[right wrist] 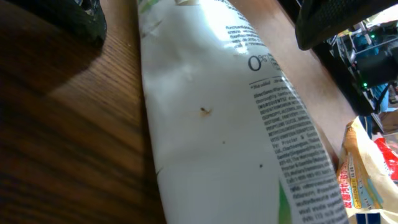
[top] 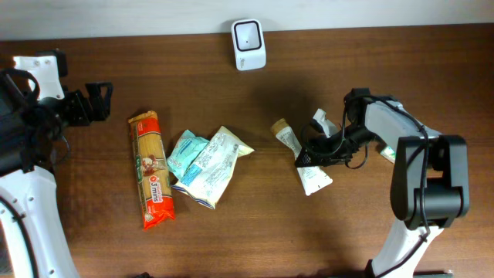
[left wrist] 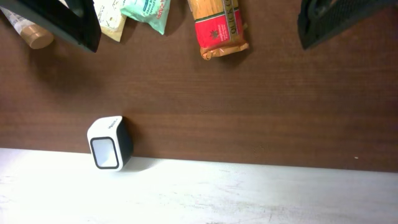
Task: Scan the item barcode
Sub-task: 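Reach the right gripper to the gold-capped white tube and grasp it, then lift the tube and hold it over the scanner window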
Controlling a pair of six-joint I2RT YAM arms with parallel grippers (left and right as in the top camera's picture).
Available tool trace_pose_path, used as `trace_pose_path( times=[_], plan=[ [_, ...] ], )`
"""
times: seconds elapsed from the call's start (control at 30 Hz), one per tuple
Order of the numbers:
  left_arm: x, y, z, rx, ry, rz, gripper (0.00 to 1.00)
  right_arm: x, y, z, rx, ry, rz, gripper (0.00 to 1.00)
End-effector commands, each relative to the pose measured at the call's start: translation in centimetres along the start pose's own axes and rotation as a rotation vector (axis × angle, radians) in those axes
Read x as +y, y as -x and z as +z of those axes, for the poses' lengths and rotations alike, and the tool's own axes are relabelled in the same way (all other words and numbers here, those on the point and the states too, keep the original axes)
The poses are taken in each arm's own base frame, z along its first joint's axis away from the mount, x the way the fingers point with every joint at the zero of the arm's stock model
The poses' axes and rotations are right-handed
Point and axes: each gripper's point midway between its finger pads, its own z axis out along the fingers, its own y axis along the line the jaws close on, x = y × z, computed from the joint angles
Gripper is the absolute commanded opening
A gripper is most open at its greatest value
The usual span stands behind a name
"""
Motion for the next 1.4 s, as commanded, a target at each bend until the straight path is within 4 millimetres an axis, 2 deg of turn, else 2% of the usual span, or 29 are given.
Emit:
trace_pose_path(
  times=[0.0, 0.03, 0.1, 0.13, 0.2, 0.3, 0.37, 0.43, 0.47, 0.5, 0.57, 0.6, 0.67, 0.73, 0.83, 0.87, 0.9, 1.0, 1.03, 1.1, 1.13, 1.17, 1.2, 1.23, 1.3, 1.37],
  plan=[
    [-0.5, 0.7, -0.5, -0.020, -0.013, 0.004, 0.99, -0.2, -1.6, 1.6, 0.023, 0.012, -0.004, 0.91],
    [-0.6, 0.7, -0.5, -0.020, -0.013, 0.004, 0.99, -0.2, -1.7, 1.7, 0.025, 0.015, -0.003, 0.88],
    [-0.6, 0.7, -0.5, -0.020, -0.013, 0.004, 0.99, -0.3, -1.8, 2.0, 0.023, 0.016, -0.003, 0.65],
    [-0.5, 0.7, -0.5, -0.020, -0.013, 0.004, 0.99, -0.3, -1.8, 2.0, 0.020, 0.015, -0.006, 0.51],
    [-0.6, 0.7, -0.5, -0.020, -0.013, 0.004, 0.99, -0.4, -1.2, 2.0, -0.002, 0.014, 0.010, 0.07],
    [-0.6, 0.7, -0.5, -0.020, -0.013, 0.004, 0.99, -0.4, -0.5, 1.7, -0.022, 0.011, 0.058, 0.04],
    [-0.6, 0.6, -0.5, -0.018, -0.014, 0.003, 0.99, 1.1, 1.0, 0.0, -0.060, 0.036, 0.050, 0.04],
    [-0.6, 0.6, -0.5, -0.018, -0.014, 0.003, 0.99, 4.4, 2.6, -2.9, -0.135, 0.104, -0.009, 0.04],
    [-0.6, 0.6, -0.5, -0.018, -0.014, 0.003, 0.99, 7.6, 3.3, -5.3, -0.206, 0.175, -0.100, 0.04],
    [-0.6, 0.6, -0.5, -0.018, -0.014, 0.003, 0.99, 9.7, 3.5, -7.0, -0.257, 0.210, -0.155, 0.04],
    [-0.6, 0.6, -0.5, -0.018, -0.014, 0.003, 0.99, 13.6, 3.0, -10.3, -0.349, 0.251, -0.252, 0.04],
    [-0.6, 0.6, -0.5, -0.018, -0.014, 0.003, 0.99, 14.9, 2.5, -11.4, -0.378, 0.253, -0.286, 0.04],
    [-0.6, 0.6, -0.5, -0.018, -0.014, 0.003, 0.99, 20.4, 0.6, -15.0, -0.473, 0.395, -0.420, 0.04],
    [-0.6, 0.6, -0.5, -0.018, -0.014, 0.003, 0.99, 22.9, -0.8, -16.0, -0.498, 0.406, -0.499, 0.04],
    [-0.6, 0.6, -0.5, -0.018, -0.014, 0.003, 0.99, 25.6, -1.8, -15.1, -0.467, 0.401, -0.605, 0.04],
    [-0.6, 0.6, -0.5, -0.018, -0.014, 0.003, 0.99, 25.4, -1.5, -14.7, -0.456, 0.359, -0.577, 0.04],
    [-0.6, 0.6, -0.5, -0.018, -0.014, 0.003, 0.99, 24.4, -0.2, -14.2, -0.450, 0.252, -0.468, 0.04],
    [-0.6, 0.6, -0.5, -0.018, -0.014, 0.003, 0.99, 23.0, 3.1, -14.3, -0.462, -0.041, -0.425, 0.04],
    [-0.6, 0.6, -0.5, -0.018, -0.014, 0.003, 0.99, 22.1, 6.0, -14.6, -0.454, -0.205, -0.416, 0.04],
    [-0.6, 0.6, -0.5, -0.018, -0.014, 0.003, 0.99, 20.2, 11.5, -15.1, -0.454, -0.420, -0.399, 0.04],
    [-0.6, 0.6, -0.5, -0.018, -0.014, 0.003, 0.99, 18.2, 15.5, -15.5, -0.480, -0.578, -0.384, 0.04],
    [-0.6, 0.6, -0.5, -0.018, -0.013, 0.003, 0.99, 16.4, 18.4, -15.7, -0.511, -0.702, -0.377, 0.04],
    [-0.6, 0.6, -0.5, -0.018, -0.014, 0.003, 0.99, 15.3, 20.0, -15.6, -0.529, -0.764, -0.375, 0.04],
    [-0.6, 0.6, -0.5, -0.018, -0.014, 0.003, 0.99, 13.2, 23.1, -15.4, -0.582, -0.879, -0.387, 0.04],
    [-0.6, 0.6, -0.5, -0.018, -0.014, 0.003, 0.99, 11.0, 26.9, -14.8, -0.628, -1.022, -0.453, 0.04],
    [-0.6, 0.6, -0.5, -0.018, -0.014, 0.003, 0.99, 9.3, 29.7, -14.5, -0.650, -1.189, -0.523, 0.04]
  ],
)
